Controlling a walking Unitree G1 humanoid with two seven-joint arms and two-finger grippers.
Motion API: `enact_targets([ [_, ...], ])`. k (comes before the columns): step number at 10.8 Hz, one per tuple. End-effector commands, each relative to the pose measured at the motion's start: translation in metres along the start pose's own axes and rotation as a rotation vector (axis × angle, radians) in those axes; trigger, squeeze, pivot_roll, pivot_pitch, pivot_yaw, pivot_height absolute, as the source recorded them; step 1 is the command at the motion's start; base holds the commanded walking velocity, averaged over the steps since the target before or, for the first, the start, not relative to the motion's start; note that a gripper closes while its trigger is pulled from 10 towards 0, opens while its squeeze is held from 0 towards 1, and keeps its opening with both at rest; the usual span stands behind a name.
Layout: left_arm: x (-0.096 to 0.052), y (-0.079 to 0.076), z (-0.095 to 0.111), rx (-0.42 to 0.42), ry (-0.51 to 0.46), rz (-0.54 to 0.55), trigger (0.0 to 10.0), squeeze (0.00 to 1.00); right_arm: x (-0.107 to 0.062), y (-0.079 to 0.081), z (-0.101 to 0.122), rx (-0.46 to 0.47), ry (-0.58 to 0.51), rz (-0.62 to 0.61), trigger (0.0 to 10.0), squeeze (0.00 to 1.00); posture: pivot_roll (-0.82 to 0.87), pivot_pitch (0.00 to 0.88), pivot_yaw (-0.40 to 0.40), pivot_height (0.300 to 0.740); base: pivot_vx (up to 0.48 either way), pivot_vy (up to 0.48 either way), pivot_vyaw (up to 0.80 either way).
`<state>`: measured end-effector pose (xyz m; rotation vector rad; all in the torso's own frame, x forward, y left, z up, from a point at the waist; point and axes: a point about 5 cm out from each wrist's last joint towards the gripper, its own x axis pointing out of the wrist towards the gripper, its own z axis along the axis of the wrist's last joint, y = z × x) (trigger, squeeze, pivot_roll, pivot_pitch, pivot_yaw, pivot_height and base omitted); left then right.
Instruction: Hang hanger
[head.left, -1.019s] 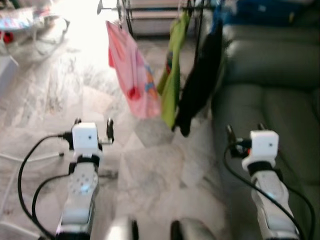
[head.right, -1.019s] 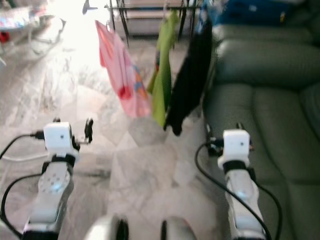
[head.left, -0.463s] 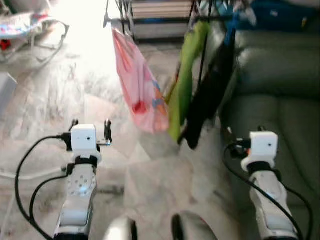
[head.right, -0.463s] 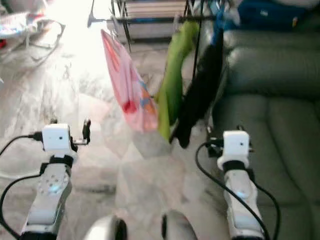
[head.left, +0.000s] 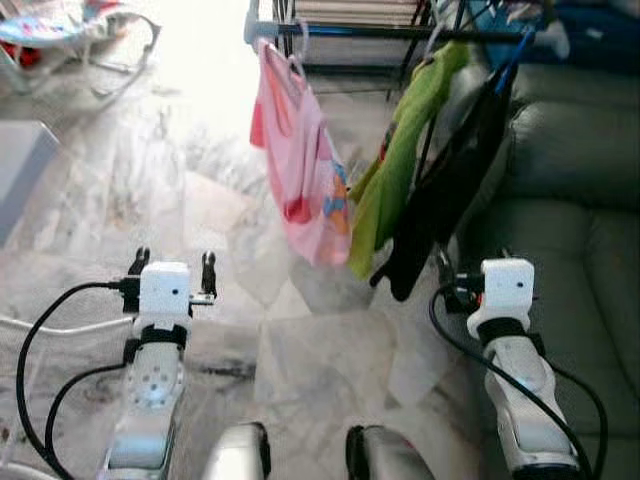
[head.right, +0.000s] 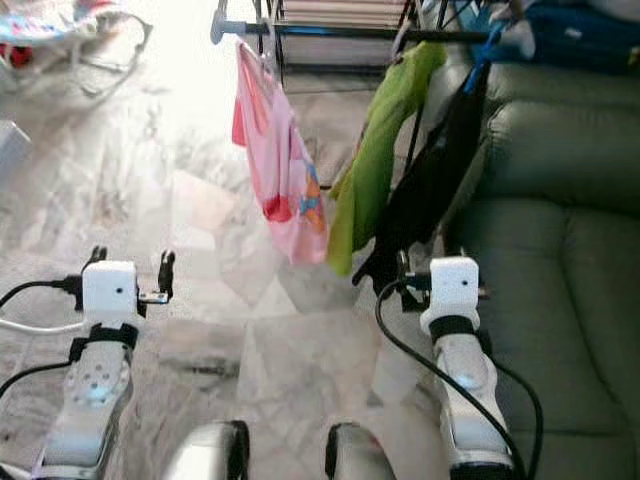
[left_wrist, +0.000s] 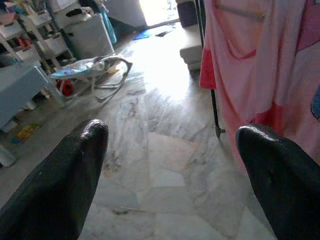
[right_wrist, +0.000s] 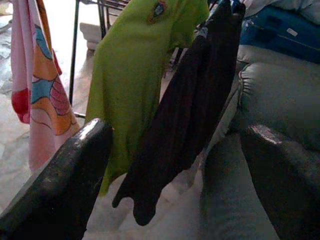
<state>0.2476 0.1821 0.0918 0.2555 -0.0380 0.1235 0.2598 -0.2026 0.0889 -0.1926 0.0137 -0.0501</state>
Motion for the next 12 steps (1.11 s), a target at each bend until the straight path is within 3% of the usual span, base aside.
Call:
enact_targets([
  [1,-0.0018,0.0024,-0.0002,0.01,-0.003,0.006,10.0,0.0,-0.0027,-0.0024,-0.0059,-0.002,0.029,-0.012,10.0,0.0,-0.03,0.199,-0.022,0.74,0.0,0.0,0.0],
  [12,-0.0018,0.0024,-0.0002,0.01,-0.003,0.006,10.0,0.0,-0.0027,-0.0024,-0.0059,-0.002,0.029,-0.012,10.0,0.0,-0.03,0.199,-0.022,0.74,0.0,0.0,0.0],
])
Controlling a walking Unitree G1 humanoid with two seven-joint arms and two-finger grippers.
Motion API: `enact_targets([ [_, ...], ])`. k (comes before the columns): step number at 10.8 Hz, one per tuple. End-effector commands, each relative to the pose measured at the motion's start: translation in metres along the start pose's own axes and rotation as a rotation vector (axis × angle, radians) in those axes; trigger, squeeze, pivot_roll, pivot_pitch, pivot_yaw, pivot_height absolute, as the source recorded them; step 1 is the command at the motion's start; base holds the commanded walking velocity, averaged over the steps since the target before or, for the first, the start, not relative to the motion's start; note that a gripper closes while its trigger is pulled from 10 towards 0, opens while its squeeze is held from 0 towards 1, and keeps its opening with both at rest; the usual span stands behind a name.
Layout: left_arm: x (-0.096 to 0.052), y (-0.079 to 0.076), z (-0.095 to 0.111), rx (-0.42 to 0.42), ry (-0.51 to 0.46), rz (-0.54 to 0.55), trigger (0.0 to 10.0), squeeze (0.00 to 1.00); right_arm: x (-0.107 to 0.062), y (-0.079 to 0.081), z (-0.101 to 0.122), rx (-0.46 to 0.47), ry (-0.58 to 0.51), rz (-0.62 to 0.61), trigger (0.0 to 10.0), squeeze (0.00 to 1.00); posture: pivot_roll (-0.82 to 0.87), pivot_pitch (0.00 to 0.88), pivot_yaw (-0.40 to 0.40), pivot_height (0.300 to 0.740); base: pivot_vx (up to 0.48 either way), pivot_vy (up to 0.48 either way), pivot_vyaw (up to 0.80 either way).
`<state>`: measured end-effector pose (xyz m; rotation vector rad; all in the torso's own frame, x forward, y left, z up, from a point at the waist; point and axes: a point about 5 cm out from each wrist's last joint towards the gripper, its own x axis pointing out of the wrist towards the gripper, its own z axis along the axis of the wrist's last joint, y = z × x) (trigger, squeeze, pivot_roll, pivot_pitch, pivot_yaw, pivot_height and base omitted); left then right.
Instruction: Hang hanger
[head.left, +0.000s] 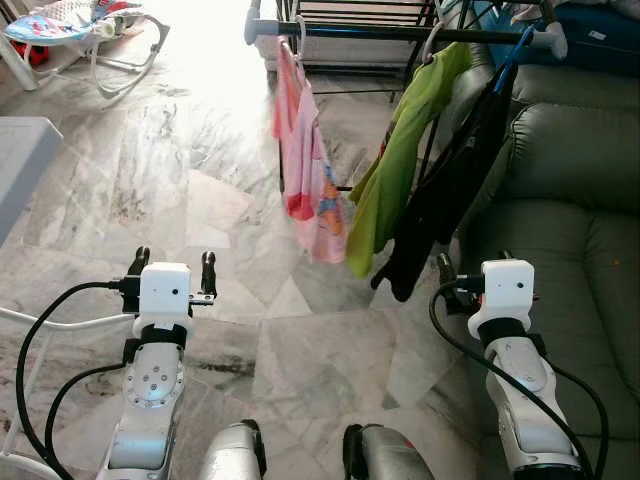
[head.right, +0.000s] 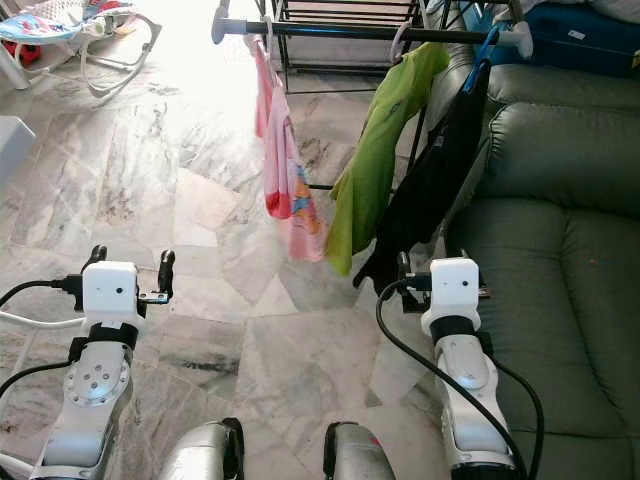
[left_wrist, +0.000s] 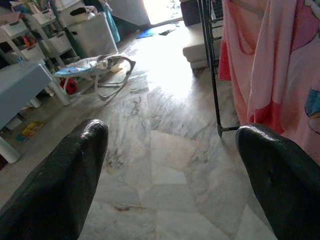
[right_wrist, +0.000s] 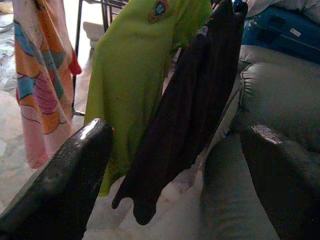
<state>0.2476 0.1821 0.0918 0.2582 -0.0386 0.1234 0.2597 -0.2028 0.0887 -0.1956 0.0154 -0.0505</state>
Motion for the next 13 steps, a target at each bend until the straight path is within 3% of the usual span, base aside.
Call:
enact_targets([
  [1,-0.002,0.002,0.0,0.008,-0.002,0.006,10.0,0.0,-0.003,-0.002,-0.006,0.001,0.028,-0.012,10.0,0.0,-0.03,0.199,-0.022,0.74,0.0,0.0,0.0],
  [8,-0.002,0.002,0.0,0.008,-0.002,0.006,10.0,0.0,-0.003,-0.002,-0.006,0.001,0.028,-0.012,10.0,0.0,-0.03,0.199,-0.022,0.74,0.0,0.0,0.0],
  [9,-0.003,0.006,-0.004,0.015,0.021,0.049,10.0,0.0,-0.011,0.004,-0.008,0.125,0.051,0.048,10.0,0.0,-0.03,0.256,-0.032,0.74,0.0,0.0,0.0],
  [10,-0.004,0.012,-0.008,0.01,0.042,0.06,10.0,0.0,-0.015,0.005,-0.005,0.186,0.026,0.084,10.0,0.0,-0.03,0.261,-0.029,0.74,0.0,0.0,0.0],
  [13,0.001,0.016,-0.004,0.0,0.035,0.032,10.0,0.0,-0.014,0.001,-0.007,0.147,0.052,0.03,10.0,0.0,-0.02,0.286,-0.022,0.74,0.0,0.0,0.0],
])
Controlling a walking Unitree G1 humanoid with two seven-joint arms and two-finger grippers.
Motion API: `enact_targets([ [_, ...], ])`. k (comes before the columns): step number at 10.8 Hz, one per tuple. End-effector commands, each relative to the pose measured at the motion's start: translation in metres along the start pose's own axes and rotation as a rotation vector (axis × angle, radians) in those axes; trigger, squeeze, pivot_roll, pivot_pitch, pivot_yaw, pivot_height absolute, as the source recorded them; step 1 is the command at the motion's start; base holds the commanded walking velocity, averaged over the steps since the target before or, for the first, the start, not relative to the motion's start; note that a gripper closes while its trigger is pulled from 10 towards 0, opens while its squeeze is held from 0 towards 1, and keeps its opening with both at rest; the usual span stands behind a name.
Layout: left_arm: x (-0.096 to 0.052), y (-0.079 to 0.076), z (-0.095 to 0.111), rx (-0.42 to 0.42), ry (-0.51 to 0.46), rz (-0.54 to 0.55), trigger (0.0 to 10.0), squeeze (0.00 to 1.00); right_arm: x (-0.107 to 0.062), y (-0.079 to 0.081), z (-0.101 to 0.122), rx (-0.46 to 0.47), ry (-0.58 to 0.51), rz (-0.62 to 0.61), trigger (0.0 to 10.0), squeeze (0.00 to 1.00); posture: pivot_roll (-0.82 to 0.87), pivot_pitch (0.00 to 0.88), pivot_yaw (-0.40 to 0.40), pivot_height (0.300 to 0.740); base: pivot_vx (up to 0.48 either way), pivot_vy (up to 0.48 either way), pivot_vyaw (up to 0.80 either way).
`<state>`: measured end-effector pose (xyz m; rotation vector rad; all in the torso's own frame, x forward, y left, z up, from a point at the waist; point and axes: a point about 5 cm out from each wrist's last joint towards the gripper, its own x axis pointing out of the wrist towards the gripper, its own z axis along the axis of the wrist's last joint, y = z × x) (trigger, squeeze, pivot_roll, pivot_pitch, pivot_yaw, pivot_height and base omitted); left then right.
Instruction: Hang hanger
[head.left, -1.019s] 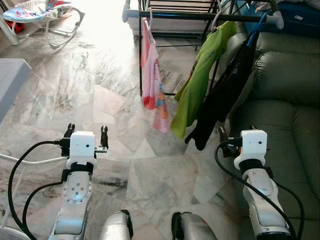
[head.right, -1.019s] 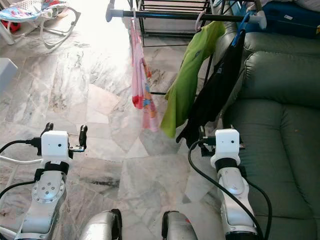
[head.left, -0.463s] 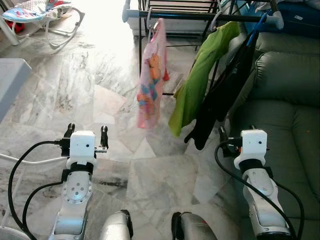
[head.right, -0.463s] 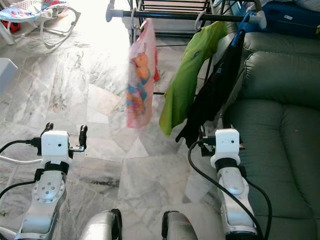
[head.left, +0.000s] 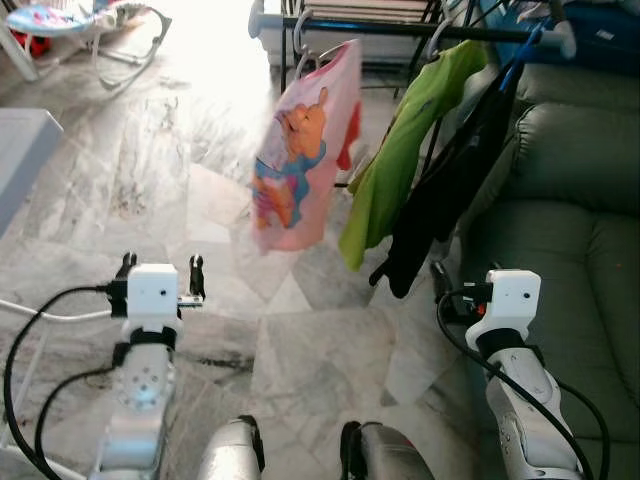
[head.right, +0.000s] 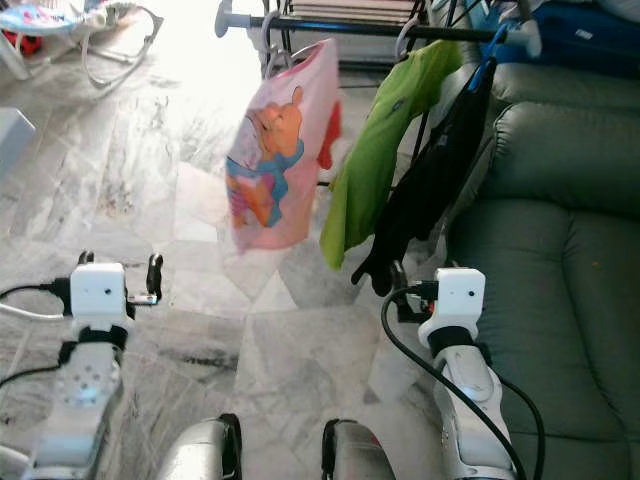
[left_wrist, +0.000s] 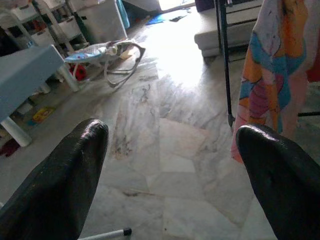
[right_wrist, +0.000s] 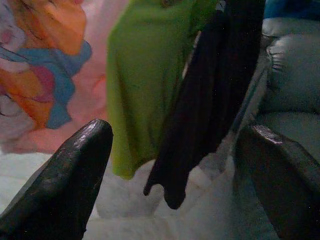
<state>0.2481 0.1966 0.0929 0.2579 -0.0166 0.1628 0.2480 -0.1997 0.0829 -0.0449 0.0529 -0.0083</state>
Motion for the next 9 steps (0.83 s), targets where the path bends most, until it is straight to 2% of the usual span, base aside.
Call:
enact_targets([
  [1,-0.0008,0.0025,-0.0004,-0.003,0.007,-0.01,10.0,0.0,-0.0016,-0.0028,-0.001,-0.001,0.009,-0.013,10.0,0.0,-0.02,0.288,-0.023,0.74,0.266,0.401,0.0],
  [2,0.0001,0.0049,0.0025,0.014,-0.008,0.006,10.0,0.0,-0.0002,-0.002,-0.0011,0.024,0.005,-0.015,10.0,0.0,-0.02,0.29,-0.025,0.74,0.262,0.401,0.0],
  [3,-0.0012,0.0094,0.0022,0.019,-0.001,0.035,10.0,0.0,0.0031,-0.0022,0.0014,0.0,-0.015,-0.032,10.0,0.0,-0.01,0.294,-0.025,0.74,0.0,0.42,0.0],
  [4,-0.0026,0.0109,0.0016,0.021,0.002,0.03,10.0,0.0,0.0043,-0.0004,0.0011,0.024,-0.003,-0.02,10.0,0.0,0.0,0.298,-0.026,0.74,0.0,0.42,0.0],
  [6,-0.0062,0.0102,0.0038,0.041,-0.016,-0.004,10.0,0.0,0.0057,0.0046,0.0036,0.025,-0.008,0.038,10.0,0.0,0.01,0.3,-0.027,0.74,0.293,0.379,0.0],
  [9,-0.0059,0.0071,0.0061,0.04,-0.022,-0.016,10.0,0.0,0.0047,-0.0036,0.0045,-0.003,-0.014,0.011,10.0,0.0,0.01,0.302,-0.024,0.74,0.33,0.349,0.0],
])
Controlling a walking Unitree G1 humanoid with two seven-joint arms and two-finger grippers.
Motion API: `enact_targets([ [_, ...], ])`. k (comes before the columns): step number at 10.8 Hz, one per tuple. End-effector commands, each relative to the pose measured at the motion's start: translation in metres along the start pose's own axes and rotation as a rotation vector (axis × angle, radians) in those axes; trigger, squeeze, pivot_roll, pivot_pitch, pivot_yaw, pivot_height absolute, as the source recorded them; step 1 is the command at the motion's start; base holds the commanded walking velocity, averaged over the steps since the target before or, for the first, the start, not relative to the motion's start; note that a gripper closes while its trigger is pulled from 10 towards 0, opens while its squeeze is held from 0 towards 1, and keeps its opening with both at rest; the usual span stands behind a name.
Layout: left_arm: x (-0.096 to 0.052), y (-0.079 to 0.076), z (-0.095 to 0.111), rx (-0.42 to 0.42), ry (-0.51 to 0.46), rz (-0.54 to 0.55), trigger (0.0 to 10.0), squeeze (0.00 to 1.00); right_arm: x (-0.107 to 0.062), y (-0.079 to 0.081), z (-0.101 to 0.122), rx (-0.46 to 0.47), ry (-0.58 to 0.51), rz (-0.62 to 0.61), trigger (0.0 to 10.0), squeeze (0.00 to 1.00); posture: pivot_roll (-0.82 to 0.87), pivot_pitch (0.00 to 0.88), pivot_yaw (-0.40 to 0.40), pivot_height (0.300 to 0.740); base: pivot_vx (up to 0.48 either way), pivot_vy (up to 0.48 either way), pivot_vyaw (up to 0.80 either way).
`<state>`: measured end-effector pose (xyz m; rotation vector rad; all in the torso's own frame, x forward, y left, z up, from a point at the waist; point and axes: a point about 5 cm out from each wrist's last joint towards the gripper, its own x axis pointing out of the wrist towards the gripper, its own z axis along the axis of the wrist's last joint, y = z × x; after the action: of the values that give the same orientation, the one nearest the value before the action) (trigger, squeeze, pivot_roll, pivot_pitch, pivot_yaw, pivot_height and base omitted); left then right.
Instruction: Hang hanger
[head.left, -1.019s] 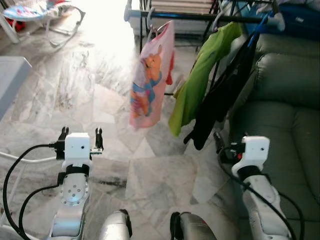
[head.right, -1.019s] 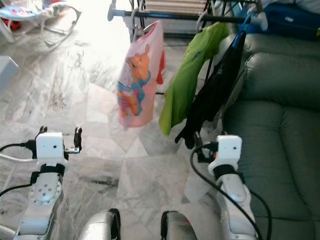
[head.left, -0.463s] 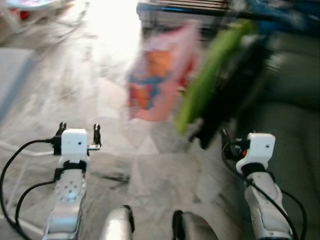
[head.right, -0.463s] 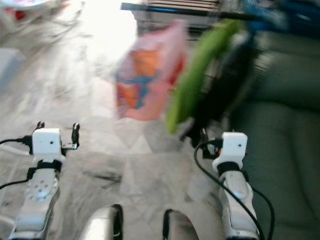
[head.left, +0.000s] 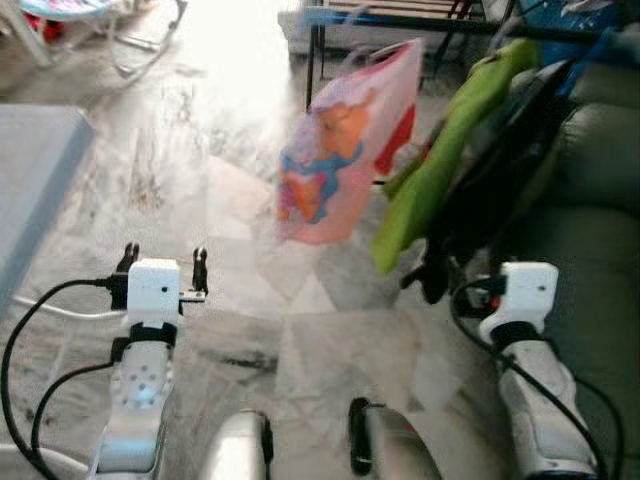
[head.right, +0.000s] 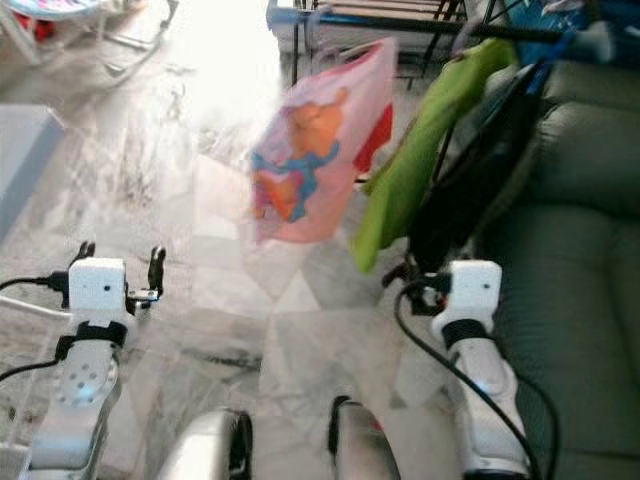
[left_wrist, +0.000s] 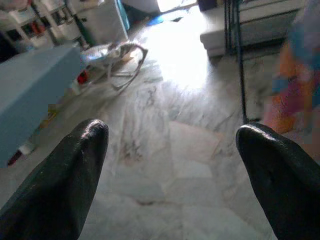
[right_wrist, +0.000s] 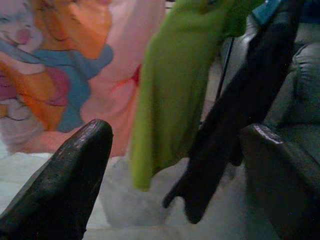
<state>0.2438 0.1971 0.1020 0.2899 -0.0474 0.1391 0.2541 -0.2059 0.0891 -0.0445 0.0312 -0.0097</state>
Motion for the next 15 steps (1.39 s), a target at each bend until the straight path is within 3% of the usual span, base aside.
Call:
enact_targets([
  [1,-0.002,0.003,-0.002,0.006,0.014,0.005,10.0,0.0,-0.001,0.003,-0.001,-0.007,0.003,0.004,10.0,0.0,0.01,0.302,-0.023,0.74,0.33,0.349,0.0],
  [5,0.0,0.002,0.012,0.003,-0.051,0.006,10.0,0.0,0.0,0.003,-0.001,0.003,0.005,-0.007,10.0,0.0,0.01,0.299,-0.032,0.74,0.14,0.0,0.0],
  [10,0.004,-0.006,0.015,-0.057,-0.041,-0.019,10.0,0.0,0.003,0.002,0.003,-0.018,-0.016,-0.004,10.0,0.0,0.0,0.298,-0.038,0.74,0.442,0.0,-0.16],
  [13,0.004,-0.009,0.016,-0.053,-0.043,-0.027,10.0,0.0,0.004,0.002,0.006,-0.038,-0.025,0.002,10.0,0.0,-0.01,0.302,-0.044,0.74,0.349,0.329,0.0],
  [15,0.004,-0.009,0.016,-0.111,-0.025,-0.019,10.0,0.0,0.005,0.002,0.007,-0.04,-0.029,0.003,10.0,0.0,-0.01,0.306,-0.048,0.74,0.319,0.356,0.0],
])
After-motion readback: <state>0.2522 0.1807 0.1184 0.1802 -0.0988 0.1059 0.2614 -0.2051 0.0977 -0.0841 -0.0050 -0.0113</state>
